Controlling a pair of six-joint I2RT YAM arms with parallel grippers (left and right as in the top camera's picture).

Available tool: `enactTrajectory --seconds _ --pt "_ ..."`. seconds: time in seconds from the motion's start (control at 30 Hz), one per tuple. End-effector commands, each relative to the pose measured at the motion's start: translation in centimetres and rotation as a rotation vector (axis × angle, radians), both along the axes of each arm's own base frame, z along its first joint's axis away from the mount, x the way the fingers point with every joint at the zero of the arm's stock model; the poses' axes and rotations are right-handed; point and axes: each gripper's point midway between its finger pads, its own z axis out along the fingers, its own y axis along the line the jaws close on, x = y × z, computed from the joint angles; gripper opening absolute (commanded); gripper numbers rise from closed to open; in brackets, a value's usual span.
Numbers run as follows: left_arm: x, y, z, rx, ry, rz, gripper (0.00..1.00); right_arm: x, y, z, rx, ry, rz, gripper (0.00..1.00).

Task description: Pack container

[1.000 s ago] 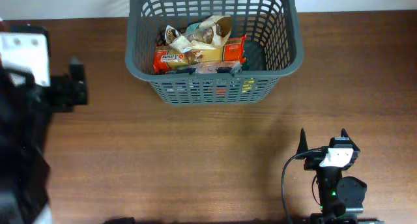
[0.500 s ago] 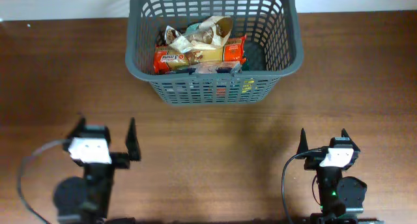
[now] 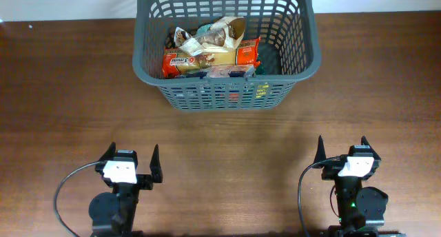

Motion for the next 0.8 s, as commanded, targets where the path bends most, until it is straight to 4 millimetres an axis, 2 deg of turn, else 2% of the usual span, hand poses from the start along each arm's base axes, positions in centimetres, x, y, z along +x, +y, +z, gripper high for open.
enactTrajectory --seconds 0.0,0.17,0.77 --pt "0.07 -0.3 -1.22 -0.011 -0.003 -0.014 0.99 -0.03 -0.3 -0.23 0.0 -0.001 -0.016 0.99" --pt "0.37 -0.17 -0.51 -0.008 -0.054 -0.007 0.99 -0.03 -0.3 -0.23 0.0 -0.001 -0.016 0.99" --pt "0.37 -0.18 -0.52 -0.009 -0.053 -0.008 0.99 -0.03 -0.3 -0.23 0.0 -0.001 -0.016 0.99"
